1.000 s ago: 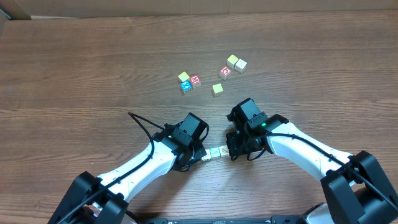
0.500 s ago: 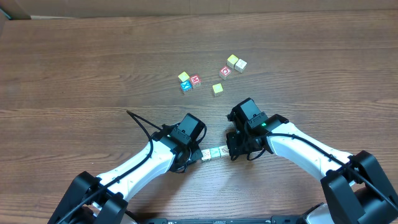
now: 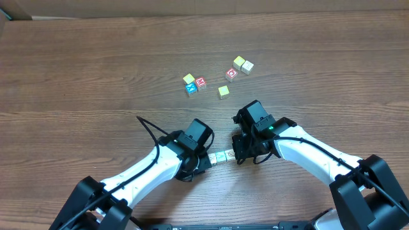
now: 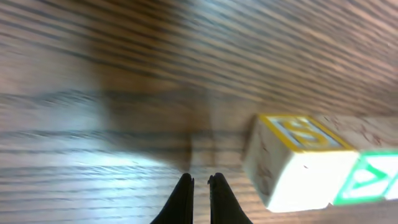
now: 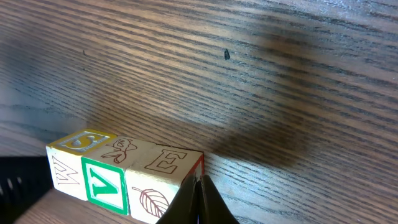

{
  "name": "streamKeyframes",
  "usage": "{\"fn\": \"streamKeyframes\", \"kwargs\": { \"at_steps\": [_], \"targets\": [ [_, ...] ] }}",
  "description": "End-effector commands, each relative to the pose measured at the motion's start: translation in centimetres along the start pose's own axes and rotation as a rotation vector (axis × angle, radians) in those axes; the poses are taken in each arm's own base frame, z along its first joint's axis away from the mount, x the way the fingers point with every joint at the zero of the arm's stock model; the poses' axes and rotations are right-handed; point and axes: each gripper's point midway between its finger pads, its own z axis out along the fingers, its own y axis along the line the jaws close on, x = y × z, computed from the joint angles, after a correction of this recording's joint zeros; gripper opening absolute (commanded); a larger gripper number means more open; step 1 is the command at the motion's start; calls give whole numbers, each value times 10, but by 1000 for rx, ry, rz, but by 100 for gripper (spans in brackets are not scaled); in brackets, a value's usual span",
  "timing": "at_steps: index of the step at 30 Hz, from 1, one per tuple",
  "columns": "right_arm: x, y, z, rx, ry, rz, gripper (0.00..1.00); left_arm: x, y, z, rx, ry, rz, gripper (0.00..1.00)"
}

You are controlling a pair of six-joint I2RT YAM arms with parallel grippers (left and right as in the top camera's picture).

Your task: Flip 3 blocks

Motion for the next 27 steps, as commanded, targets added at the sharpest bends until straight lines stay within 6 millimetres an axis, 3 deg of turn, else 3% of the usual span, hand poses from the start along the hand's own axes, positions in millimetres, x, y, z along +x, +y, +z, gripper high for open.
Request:
{"fn": "streamKeyframes", "kwargs": {
  "at_steps": [1,27],
  "targets": [
    [-1,0,-3,3,-15,-9,4,8,-12,0,29,21,32,5],
    [0,0,-3,3,-14,-9,4,6,-25,0,71,0,16,4]
  ]
}}
